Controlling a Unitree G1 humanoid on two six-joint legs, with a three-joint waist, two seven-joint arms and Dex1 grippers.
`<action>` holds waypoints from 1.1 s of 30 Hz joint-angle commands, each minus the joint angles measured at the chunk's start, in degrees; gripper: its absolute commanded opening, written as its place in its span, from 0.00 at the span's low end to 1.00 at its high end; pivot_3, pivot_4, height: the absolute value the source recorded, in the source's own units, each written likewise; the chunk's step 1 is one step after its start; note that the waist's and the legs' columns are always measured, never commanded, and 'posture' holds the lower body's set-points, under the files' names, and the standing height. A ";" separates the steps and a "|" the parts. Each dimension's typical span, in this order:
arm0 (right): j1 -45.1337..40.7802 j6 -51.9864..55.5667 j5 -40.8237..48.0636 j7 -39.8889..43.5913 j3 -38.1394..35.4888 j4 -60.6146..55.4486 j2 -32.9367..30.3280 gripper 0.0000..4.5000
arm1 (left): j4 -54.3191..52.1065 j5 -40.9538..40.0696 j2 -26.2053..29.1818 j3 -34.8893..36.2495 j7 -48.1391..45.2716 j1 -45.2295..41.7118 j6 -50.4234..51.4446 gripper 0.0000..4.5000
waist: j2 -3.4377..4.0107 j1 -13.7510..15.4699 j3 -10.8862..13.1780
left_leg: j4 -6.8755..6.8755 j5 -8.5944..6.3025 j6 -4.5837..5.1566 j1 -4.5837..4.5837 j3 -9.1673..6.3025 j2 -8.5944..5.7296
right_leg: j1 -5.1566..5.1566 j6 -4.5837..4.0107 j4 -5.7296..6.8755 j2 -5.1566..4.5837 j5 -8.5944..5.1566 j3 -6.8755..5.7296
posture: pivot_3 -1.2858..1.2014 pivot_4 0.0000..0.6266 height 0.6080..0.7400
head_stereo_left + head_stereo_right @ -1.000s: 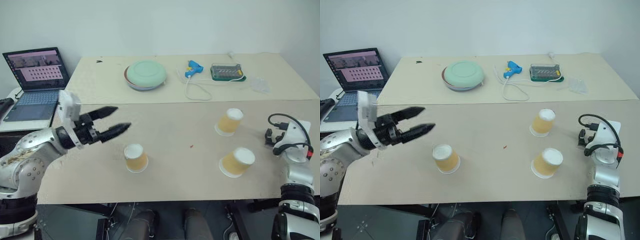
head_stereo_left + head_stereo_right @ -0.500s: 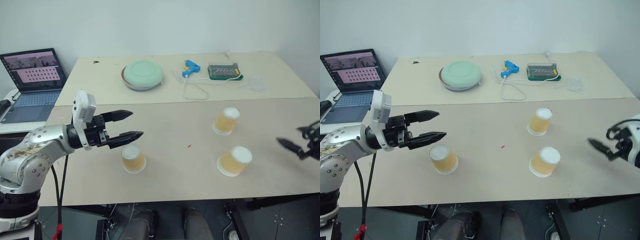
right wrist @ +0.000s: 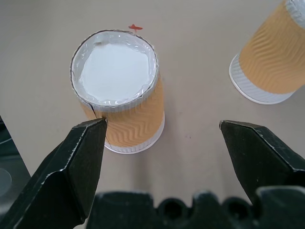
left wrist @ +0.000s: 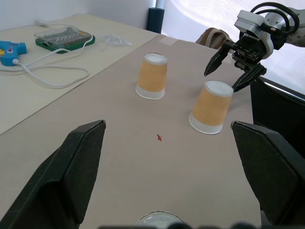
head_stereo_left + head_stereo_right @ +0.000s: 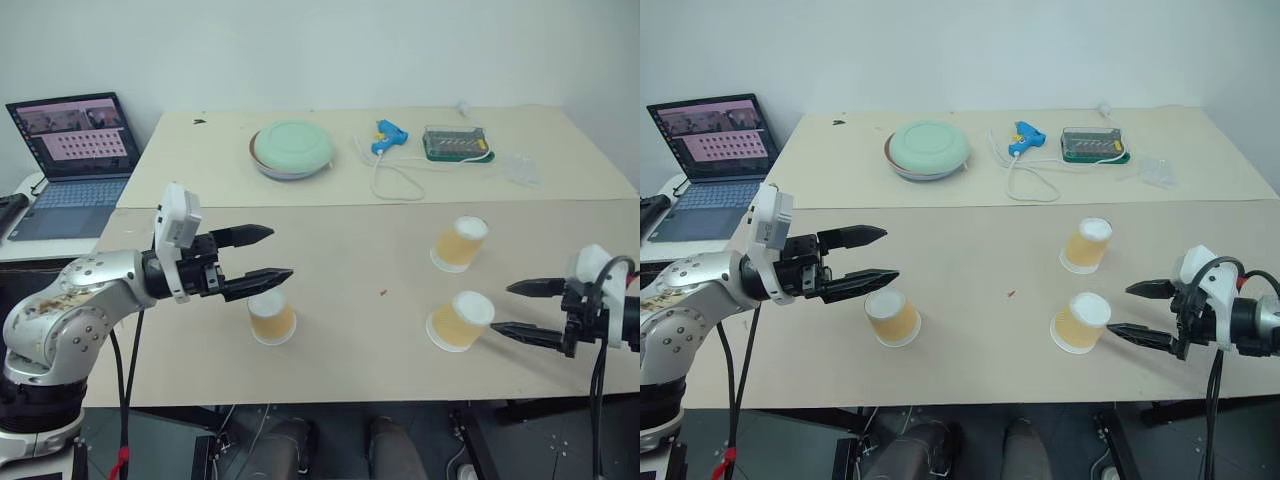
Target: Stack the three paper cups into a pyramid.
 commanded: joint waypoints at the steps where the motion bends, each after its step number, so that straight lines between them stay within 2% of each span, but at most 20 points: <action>1: -0.17 -1.09 0.04 0.95 -1.19 0.00 -0.14 0.99 | -1.19 -0.28 0.81 1.54 0.24 -1.26 -0.01 1.00 | 0.00 0.09 0.00 | 0.00 -0.02 0.02 -0.01 0.00 0.00 | 0.00 -0.11 -0.04 0.00 0.07 0.00 | 0.52 0.24 1.00; 10: 1.14 0.05 2.98 4.59 -1.28 -5.61 -0.20 0.99 | -0.67 -0.57 1.42 1.94 0.82 -2.33 0.38 1.00 | 0.00 0.06 0.00 | 0.00 -0.05 0.05 0.00 0.03 0.03 | 0.12 0.20 -0.26 0.02 0.04 -0.02 | 0.52 0.24 1.00; 17: -1.60 1.17 2.08 2.28 2.16 -7.48 1.65 0.99 | -0.69 -0.86 1.16 2.03 1.44 -2.54 0.65 1.00 | 0.00 0.07 0.00 | 0.00 -0.05 0.05 0.07 0.07 0.05 | 0.19 0.23 -0.33 0.02 0.08 -0.01 | 0.52 0.24 1.00; 31: -8.34 -0.04 -1.51 -0.28 9.35 -4.15 4.68 0.99 | -1.57 -0.99 1.58 2.55 2.59 -1.70 0.73 1.00 | -0.01 0.08 0.01 | 0.00 -0.05 0.05 0.05 0.08 0.05 | 0.15 0.21 -0.35 0.05 0.13 -0.01 | 0.52 0.24 1.00; 33: -8.73 0.03 -1.61 -0.29 9.58 -4.07 4.83 0.88 | -1.52 -0.98 1.67 2.64 2.64 -1.70 0.68 1.00 | -0.01 0.08 0.01 | 0.00 -0.05 0.05 0.05 0.08 0.05 | 0.15 0.05 -0.35 0.05 0.22 -0.01 | 0.52 0.24 1.00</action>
